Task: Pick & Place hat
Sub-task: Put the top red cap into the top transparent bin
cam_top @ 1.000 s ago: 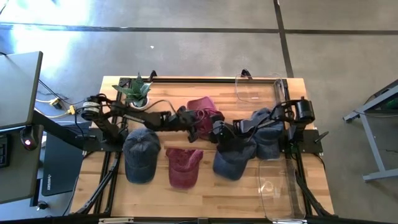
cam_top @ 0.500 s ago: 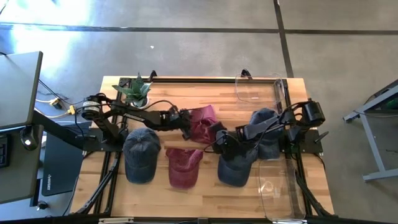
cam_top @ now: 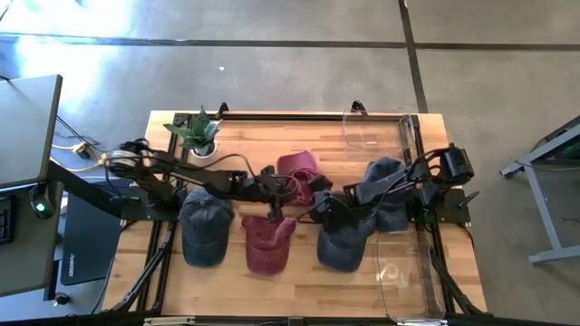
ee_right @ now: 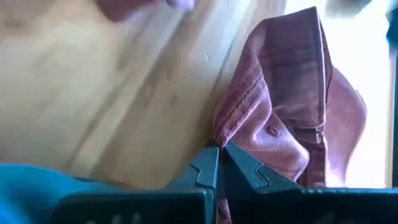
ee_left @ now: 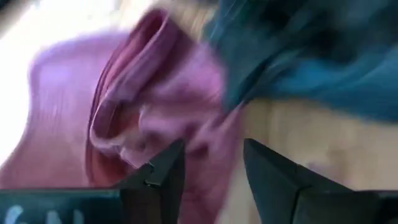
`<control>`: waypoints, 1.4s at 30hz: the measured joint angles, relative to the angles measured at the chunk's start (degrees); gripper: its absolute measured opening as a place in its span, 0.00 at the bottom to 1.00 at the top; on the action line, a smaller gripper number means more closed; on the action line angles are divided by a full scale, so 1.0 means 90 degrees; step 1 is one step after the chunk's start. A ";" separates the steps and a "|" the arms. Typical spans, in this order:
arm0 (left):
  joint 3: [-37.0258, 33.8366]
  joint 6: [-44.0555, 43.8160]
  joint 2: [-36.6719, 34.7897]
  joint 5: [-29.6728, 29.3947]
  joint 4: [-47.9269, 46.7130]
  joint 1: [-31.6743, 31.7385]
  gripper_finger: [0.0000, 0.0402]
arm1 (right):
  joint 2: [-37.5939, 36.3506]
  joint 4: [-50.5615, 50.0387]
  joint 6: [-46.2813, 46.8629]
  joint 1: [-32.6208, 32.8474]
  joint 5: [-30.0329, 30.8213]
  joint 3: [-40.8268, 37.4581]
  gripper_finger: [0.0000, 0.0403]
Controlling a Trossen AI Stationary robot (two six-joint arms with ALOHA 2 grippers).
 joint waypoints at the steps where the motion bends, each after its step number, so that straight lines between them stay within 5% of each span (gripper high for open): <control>1: -0.0019 -0.0020 0.0189 -0.0097 0.0000 0.0037 0.37 | -0.0003 0.0030 -0.0015 0.0040 0.0009 0.0000 0.02; 14: 0.0047 -0.0892 0.1163 -0.0493 -0.0389 0.0962 0.25 | -0.0005 -0.0026 -0.0453 0.0181 -0.0324 0.0000 0.01; 21: 0.0553 -0.0585 0.0760 -0.1419 -0.1161 0.0510 0.22 | -0.0007 -0.0293 -0.0284 0.0125 -0.0551 -0.0002 0.03; 26: 0.1145 -0.0399 0.0506 -0.2261 -0.2446 -0.0086 0.21 | -0.0007 -0.0326 0.0059 0.0137 -0.0060 -0.0002 0.04; 37: 0.1125 0.1339 0.0891 -0.1955 -0.1111 -0.0736 0.21 | 0.0045 -0.0503 0.0412 0.0079 0.0240 -0.0007 0.38; 42: 0.1157 0.1512 0.1197 -0.1509 -0.0741 -0.0652 0.21 | 0.0129 -0.0511 0.0263 -0.0068 0.0163 -0.0039 0.42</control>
